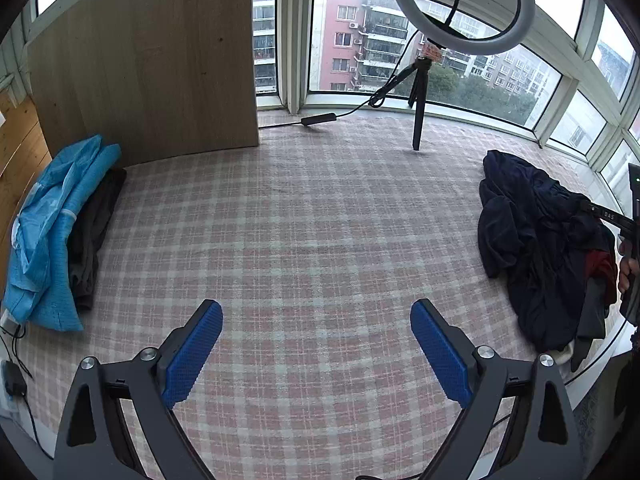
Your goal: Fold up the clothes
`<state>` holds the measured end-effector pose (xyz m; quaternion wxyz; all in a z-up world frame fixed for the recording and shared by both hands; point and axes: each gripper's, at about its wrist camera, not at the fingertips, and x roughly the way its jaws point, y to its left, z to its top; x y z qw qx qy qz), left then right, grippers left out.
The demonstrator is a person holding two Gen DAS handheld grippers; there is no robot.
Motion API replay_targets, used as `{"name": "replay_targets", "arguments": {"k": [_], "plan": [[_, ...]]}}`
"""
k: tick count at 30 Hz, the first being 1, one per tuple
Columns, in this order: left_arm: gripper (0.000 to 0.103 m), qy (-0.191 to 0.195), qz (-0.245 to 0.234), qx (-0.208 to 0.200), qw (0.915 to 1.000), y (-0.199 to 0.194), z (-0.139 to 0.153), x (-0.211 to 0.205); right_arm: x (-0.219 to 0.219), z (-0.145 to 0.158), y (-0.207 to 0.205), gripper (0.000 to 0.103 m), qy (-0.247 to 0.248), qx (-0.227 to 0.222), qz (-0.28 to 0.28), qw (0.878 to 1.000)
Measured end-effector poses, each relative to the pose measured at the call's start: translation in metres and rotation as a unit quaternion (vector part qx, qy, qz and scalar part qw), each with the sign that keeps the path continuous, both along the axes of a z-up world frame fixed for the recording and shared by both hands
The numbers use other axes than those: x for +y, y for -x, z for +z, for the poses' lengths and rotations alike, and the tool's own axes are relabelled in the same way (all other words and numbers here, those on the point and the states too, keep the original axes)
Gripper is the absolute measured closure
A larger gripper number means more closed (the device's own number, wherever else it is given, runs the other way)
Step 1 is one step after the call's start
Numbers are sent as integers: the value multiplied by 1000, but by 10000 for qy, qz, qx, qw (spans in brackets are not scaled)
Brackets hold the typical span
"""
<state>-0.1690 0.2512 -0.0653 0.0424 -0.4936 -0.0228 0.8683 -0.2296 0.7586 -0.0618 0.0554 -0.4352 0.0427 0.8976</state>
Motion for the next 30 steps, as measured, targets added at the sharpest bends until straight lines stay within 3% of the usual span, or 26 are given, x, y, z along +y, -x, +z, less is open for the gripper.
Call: {"name": "replay_targets", "arguments": {"k": [7, 9, 13, 14, 17, 18, 19, 21, 23, 25, 28, 30], "plan": [[8, -110, -51, -24, 9999, 9, 0, 4, 13, 55, -10, 100, 968, 741, -29, 9925], [8, -64, -116, 59, 9999, 10, 4, 8, 11, 77, -12, 101, 1521, 1034, 49, 9829], [8, -31, -44, 200, 9998, 9, 13, 0, -22, 136, -16, 102, 2486, 1721, 700, 9506], [8, -41, 9, 235, 9997, 8, 15, -4, -39, 153, -17, 102, 2393, 1833, 941, 9488], [8, -96, 216, 278, 9993, -2, 19, -21, -95, 179, -7, 100, 1251, 1482, 1357, 9716], [8, -112, 281, 291, 9991, -7, 19, -27, -108, 176, -2, 91, 930, 1256, 1405, 9777], [8, -128, 346, 304, 9989, -12, 19, -33, -113, 165, 5, 66, 635, 971, 1341, 9842], [8, -117, 485, 289, 9983, -21, 16, -45, -113, 131, 17, 36, -192, 425, 935, 9945], [8, -101, 627, 251, 9977, -29, 12, -56, -104, 91, 22, 36, -1188, 36, 450, 9919], [8, -141, 764, 170, 9968, -34, 6, -66, -91, 53, 26, 36, -1692, -387, 310, 9843], [8, -219, 901, 52, 9957, -36, 0, -74, -64, 10, 38, 36, -1434, -970, 187, 9847], [8, -273, 943, 6, 9952, -38, -1, -76, -51, -8, 45, 36, -1228, -1112, 110, 9861]]}}
